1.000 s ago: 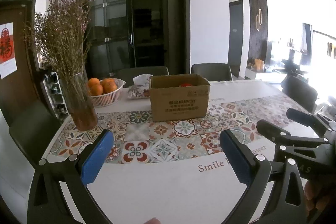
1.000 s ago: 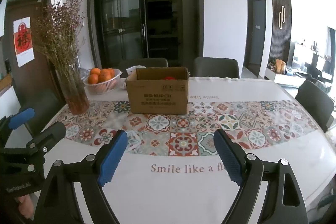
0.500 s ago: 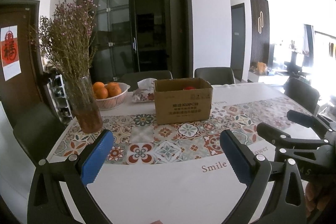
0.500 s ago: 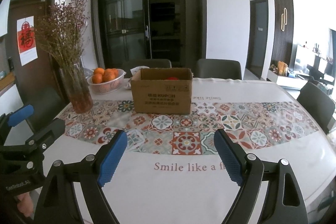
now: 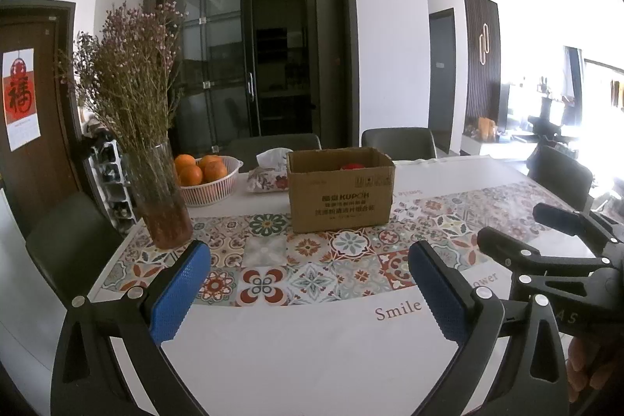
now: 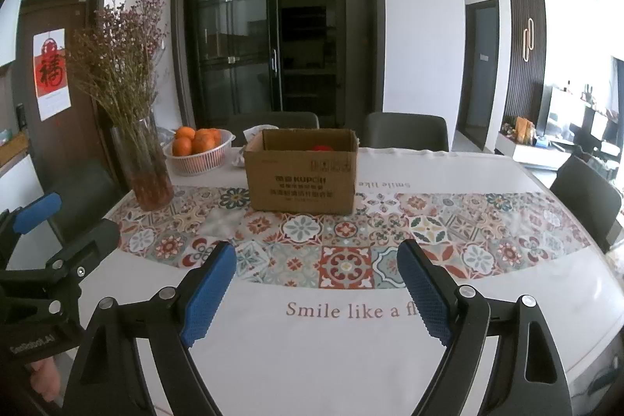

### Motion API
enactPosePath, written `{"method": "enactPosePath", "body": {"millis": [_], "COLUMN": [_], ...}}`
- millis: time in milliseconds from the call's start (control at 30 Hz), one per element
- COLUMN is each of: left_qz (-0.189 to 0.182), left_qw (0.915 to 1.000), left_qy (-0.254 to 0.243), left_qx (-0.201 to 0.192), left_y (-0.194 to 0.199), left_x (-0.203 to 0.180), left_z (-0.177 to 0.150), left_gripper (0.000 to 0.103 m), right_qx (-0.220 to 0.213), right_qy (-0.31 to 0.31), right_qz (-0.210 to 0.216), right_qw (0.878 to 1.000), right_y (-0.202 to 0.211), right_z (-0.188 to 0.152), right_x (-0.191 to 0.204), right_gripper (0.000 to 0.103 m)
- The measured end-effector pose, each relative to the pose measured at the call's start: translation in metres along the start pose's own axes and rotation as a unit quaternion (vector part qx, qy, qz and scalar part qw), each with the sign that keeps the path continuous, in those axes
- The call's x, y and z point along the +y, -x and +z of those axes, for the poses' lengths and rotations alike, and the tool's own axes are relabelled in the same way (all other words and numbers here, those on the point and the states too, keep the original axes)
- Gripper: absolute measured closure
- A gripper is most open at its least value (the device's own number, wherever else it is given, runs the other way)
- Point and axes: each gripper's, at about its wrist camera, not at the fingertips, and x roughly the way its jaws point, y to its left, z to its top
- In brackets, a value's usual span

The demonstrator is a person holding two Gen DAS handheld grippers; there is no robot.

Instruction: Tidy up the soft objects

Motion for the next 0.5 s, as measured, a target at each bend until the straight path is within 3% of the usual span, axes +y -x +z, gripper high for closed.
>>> {"method": "enactPosePath", "body": {"millis": [500], "left_qz": [0.006], "left_qw": [1.0], "left_qy": [0.0], "left_qx": [-0.001], "left_y": [0.0018], "left_x": [-0.002], "left_z": [-0.0001], "left_gripper": [0.0], "right_qx": [0.0], "right_qy": [-0.001], "right_qz": [0.001], "right_qw": [1.0], "right_y": [0.0005], "right_z": [0.0003], "right_x": [-0.0009], "right_gripper": [0.017]}}
